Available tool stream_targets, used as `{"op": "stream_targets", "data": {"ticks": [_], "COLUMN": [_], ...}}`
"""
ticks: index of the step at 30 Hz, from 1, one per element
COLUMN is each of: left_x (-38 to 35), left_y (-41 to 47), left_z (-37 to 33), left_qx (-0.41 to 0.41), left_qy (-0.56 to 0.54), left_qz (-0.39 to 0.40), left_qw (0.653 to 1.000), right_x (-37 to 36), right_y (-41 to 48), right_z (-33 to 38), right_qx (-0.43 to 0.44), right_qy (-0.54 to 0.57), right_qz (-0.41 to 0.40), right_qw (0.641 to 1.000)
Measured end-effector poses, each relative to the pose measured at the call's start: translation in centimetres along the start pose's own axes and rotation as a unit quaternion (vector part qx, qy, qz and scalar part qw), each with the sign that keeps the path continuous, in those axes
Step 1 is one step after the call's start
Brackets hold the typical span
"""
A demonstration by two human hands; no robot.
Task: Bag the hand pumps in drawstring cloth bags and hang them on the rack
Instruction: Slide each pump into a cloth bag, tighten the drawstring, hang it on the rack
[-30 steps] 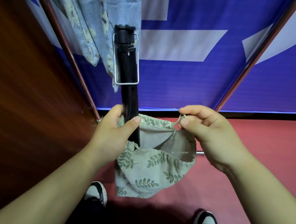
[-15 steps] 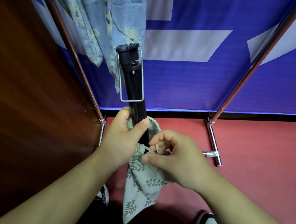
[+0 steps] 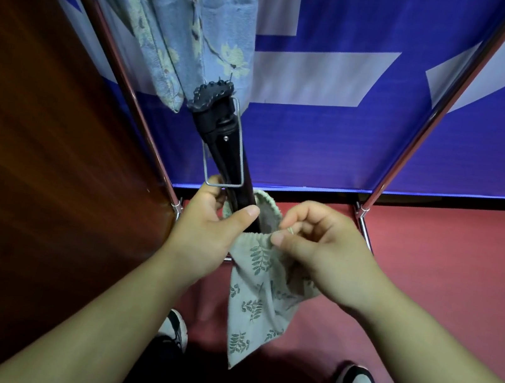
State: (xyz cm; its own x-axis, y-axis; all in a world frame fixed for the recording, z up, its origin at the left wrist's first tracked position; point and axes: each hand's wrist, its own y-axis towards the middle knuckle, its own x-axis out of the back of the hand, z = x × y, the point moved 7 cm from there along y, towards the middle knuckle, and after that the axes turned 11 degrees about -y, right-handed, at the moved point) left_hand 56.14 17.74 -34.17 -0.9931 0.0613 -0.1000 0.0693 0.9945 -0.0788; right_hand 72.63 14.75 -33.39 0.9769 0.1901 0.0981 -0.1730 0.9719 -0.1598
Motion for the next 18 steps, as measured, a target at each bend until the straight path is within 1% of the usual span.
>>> {"op": "stream_targets", "data": {"ticks": [4,8,10,13,14,15,18], "left_x": [0.3,-0.3,-1.1,-2.1,-2.2,-2.1,-1.5], "left_y": [0.3,0.3,0.0,-1.2,-1.3,-1.2,-0.6], "left_z": [0.1,0.6,0.3,-0.1,-0.1,-0.2,0.1], "left_qx": [0.004,0.034,0.04,0.062,0.07,0.076,0.083], "left_qy": [0.01,-0.031,-0.058,-0.071,-0.074,-0.075,-0.068], "left_qz": [0.031,0.085,0.138,0.242,0.258,0.252,0.17], "left_qw": [0.999,0.995,0.988,0.966,0.961,0.962,0.98], "right_x": [1.1,1.7,1.6,1.6,1.6,1.6,1.3], "right_y": [0.2,0.3,0.4,0.4,0.4,0.4,0.3], "right_z": [0.9,1.3,1.3,1.4,1.4,1.4,1.0], "right_qx": [0.016,0.037,0.044,0.041,0.039,0.037,0.011], "right_qy": [0.037,-0.004,-0.018,-0.034,-0.035,-0.034,-0.019], "right_qz": [-0.011,-0.022,-0.009,0.0,0.003,0.008,0.017], "right_qw": [0.999,0.999,0.999,0.999,0.999,0.999,1.0]}}
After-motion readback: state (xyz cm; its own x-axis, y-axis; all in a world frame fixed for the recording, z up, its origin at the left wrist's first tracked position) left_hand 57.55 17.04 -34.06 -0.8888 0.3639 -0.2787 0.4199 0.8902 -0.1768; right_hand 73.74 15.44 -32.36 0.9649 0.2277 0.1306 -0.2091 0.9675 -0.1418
